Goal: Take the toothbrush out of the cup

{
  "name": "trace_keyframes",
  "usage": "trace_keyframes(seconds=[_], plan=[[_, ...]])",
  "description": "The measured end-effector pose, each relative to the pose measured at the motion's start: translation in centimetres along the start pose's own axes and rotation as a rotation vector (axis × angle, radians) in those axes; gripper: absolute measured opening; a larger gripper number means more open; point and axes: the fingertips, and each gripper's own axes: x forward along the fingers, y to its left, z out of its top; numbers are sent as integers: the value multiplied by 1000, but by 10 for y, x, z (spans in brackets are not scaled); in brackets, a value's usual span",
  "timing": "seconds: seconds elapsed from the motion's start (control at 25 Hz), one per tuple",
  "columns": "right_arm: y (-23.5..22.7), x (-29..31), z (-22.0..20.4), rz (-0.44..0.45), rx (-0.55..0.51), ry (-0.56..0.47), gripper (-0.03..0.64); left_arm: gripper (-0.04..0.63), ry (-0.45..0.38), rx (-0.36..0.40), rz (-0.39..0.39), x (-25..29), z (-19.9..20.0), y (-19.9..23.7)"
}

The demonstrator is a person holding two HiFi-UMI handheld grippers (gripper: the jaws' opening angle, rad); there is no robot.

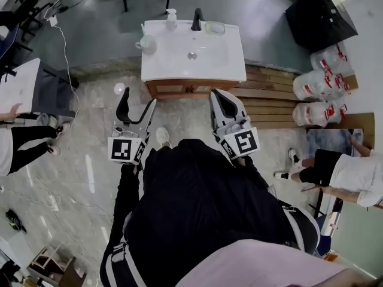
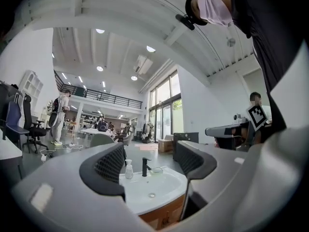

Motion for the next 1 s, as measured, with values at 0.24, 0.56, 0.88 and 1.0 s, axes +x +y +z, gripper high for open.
trace_keyframes(seconds=[0.24, 0.56, 0.88, 1.0], plan=[[-11, 89, -3, -35, 7, 11, 2, 331, 16, -59, -32, 56, -14, 77], [-46, 165, -23, -25, -1, 55, 2, 331, 89, -112, -9, 131, -60, 137], [-87, 222, -63, 25, 5, 103, 2, 331, 261, -148, 27, 220, -148, 182], [-102, 234, -83, 25, 21, 127, 2, 331, 362, -212, 64, 251, -197, 202]])
